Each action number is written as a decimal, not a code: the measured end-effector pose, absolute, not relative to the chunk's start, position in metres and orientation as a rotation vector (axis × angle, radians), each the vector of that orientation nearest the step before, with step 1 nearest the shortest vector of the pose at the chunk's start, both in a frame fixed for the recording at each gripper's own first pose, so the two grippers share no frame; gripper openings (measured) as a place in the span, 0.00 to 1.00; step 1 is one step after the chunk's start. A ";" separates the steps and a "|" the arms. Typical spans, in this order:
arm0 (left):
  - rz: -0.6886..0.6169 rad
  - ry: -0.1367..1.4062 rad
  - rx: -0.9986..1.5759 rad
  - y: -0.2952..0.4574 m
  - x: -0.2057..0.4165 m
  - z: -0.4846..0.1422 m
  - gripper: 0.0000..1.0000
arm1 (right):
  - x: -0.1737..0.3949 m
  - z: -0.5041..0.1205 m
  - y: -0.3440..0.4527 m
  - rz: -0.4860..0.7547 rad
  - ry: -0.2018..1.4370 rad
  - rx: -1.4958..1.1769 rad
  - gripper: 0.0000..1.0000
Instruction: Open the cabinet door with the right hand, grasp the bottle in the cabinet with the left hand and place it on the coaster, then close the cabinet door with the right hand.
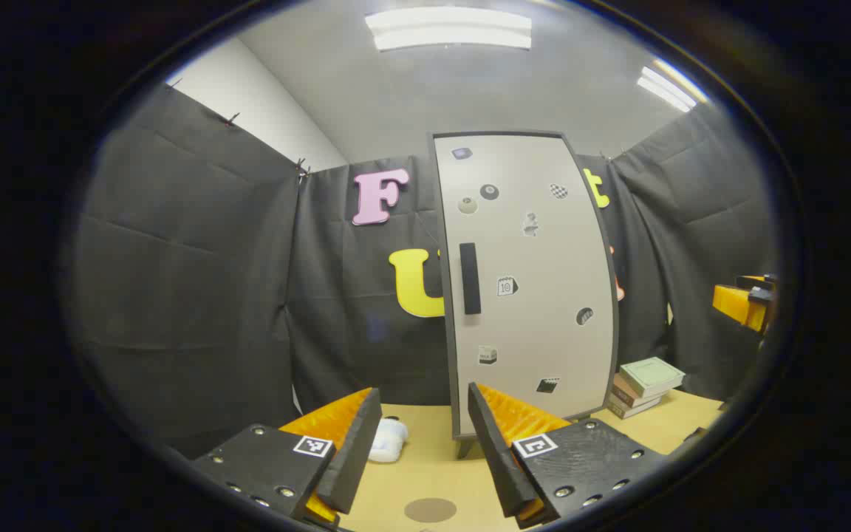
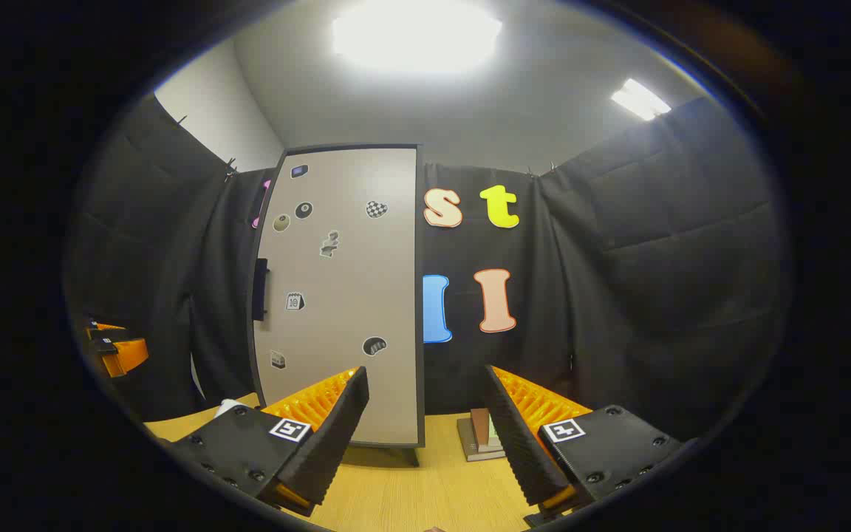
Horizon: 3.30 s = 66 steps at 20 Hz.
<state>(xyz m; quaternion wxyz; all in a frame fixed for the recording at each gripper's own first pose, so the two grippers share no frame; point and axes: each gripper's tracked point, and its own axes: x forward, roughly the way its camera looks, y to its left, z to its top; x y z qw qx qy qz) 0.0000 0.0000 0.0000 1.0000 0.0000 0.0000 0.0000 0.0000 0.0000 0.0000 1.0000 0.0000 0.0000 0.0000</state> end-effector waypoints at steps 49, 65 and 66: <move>0.107 -0.031 0.054 -0.020 -0.009 0.017 0.71 | 0.047 -0.024 0.001 0.143 0.079 0.038 0.96; 0.256 -0.005 0.039 0.124 0.009 -0.011 0.73 | 0.123 0.034 0.161 0.286 0.016 0.039 0.98; 0.270 -0.003 0.040 0.133 0.008 -0.012 0.73 | 0.127 0.038 0.172 0.300 0.018 0.045 0.98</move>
